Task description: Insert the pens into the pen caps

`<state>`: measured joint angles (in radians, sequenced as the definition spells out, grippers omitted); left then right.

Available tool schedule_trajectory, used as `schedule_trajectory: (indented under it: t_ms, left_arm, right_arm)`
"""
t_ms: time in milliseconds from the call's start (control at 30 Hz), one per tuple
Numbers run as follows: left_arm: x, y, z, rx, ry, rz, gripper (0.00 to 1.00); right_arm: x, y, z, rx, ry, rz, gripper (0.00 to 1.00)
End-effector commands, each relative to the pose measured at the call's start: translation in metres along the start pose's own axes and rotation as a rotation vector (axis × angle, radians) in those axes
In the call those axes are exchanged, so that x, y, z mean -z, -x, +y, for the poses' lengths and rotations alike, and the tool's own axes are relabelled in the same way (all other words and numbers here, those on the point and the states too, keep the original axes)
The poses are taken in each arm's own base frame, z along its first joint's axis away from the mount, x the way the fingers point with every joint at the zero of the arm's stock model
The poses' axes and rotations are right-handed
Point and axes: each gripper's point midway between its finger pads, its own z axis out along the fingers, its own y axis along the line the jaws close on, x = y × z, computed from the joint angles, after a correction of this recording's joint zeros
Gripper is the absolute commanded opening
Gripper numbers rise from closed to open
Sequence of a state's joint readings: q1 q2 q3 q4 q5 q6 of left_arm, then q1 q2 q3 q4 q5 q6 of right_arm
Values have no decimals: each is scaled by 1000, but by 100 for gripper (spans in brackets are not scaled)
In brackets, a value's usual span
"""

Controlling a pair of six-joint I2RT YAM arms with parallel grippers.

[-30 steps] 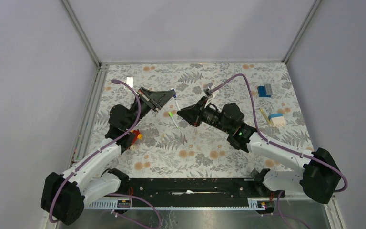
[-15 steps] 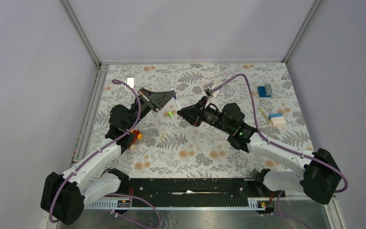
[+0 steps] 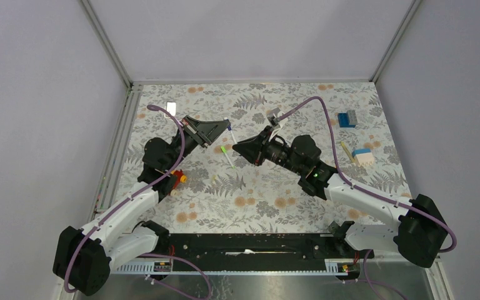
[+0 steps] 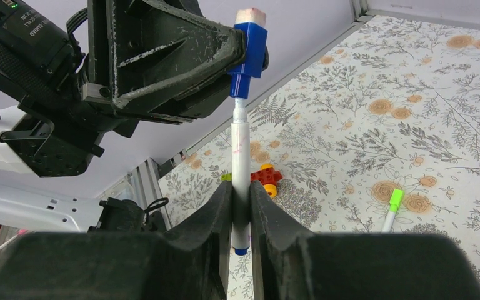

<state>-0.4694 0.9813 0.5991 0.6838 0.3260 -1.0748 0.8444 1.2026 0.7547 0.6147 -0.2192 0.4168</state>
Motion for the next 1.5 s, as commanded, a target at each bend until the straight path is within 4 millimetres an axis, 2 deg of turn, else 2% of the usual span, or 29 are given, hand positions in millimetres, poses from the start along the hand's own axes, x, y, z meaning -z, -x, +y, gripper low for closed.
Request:
schedule_trajectory:
  t_ms: [0, 467, 700, 1133, 1333, 1467]
  left_arm:
    - [5, 4, -17, -21, -63, -11, 0]
    - [8, -3, -8, -9, -34, 14, 0]
    - [9, -11, 7, 0, 15, 39, 0]
    - [4, -25, 48, 73, 207, 104, 0]
    - [3, -29, 55, 93, 242, 124, 0]
    - [5, -32, 56, 90, 243, 136, 0]
  right_arm:
    - [-6, 35, 12, 51, 20, -87, 0]
    - [-14, 40, 7, 80, -10, -80, 0]
    - [-23, 40, -10, 103, -97, -55, 0]
    - [-44, 47, -50, 148, -301, -25, 0]
    - [-52, 44, -67, 127, -394, -1, 0]
    - [-57, 42, -61, 120, -354, 11, 0]
